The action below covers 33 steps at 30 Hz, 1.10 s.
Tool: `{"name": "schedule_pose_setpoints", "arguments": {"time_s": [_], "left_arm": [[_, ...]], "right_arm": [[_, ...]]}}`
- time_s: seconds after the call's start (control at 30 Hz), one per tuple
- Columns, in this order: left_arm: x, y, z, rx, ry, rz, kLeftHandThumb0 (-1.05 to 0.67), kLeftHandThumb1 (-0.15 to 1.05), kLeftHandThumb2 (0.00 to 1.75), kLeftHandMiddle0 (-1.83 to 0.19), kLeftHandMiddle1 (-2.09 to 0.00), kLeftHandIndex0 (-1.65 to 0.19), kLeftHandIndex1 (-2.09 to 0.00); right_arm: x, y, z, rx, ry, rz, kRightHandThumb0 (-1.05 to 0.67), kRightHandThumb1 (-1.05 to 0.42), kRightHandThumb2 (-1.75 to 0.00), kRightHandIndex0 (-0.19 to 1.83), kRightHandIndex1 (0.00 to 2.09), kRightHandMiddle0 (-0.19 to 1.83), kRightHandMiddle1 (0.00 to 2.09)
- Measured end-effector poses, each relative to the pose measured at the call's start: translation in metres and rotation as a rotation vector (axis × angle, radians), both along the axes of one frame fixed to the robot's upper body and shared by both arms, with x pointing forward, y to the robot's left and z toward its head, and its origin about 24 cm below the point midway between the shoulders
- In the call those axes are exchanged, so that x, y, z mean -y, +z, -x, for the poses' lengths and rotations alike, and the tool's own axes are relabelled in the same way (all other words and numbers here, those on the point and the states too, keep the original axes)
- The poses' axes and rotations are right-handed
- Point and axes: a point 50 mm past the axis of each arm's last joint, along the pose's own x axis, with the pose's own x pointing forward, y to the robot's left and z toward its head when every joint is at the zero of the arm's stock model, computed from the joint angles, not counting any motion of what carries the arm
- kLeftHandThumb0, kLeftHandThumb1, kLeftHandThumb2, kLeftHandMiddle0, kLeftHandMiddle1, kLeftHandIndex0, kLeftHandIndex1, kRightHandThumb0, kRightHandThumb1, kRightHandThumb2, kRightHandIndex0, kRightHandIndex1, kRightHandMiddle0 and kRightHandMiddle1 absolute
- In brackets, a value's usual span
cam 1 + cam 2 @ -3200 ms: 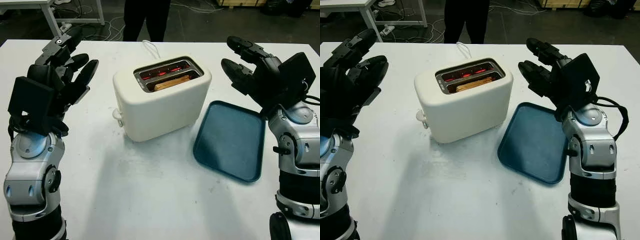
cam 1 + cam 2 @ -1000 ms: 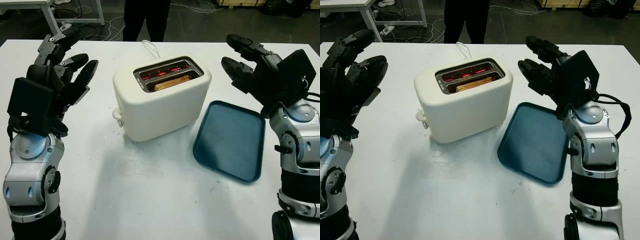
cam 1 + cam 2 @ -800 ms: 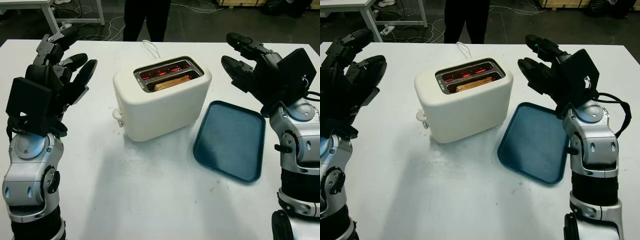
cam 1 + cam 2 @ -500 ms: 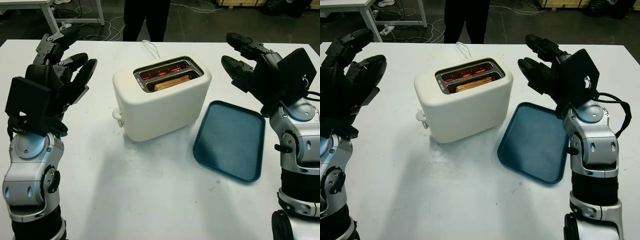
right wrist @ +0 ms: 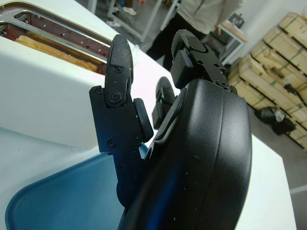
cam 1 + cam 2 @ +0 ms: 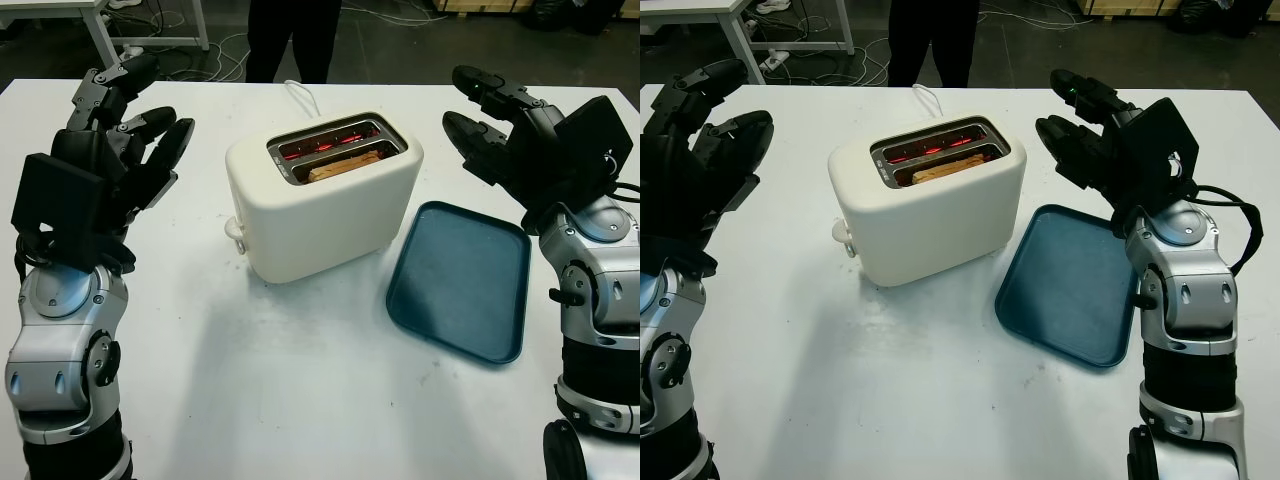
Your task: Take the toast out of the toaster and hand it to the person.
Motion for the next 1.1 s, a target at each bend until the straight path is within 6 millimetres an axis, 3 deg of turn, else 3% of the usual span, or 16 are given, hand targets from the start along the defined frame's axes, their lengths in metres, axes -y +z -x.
{"name": "schedule_pose_setpoints", "arguments": {"time_s": [1.1], "left_arm": [[0.0003, -0.0004, 0.0006, -0.002, -0.007, 0.001, -0.62, 0.92, 0.25, 0.00, -0.87, -0.04, -0.73]], "right_arm": [[-0.0008, -0.0007, 0.0002, -0.012, 0.016, 0.013, -0.46, -0.92, -0.40, 0.35, 0.02, 0.35, 0.01]]}}
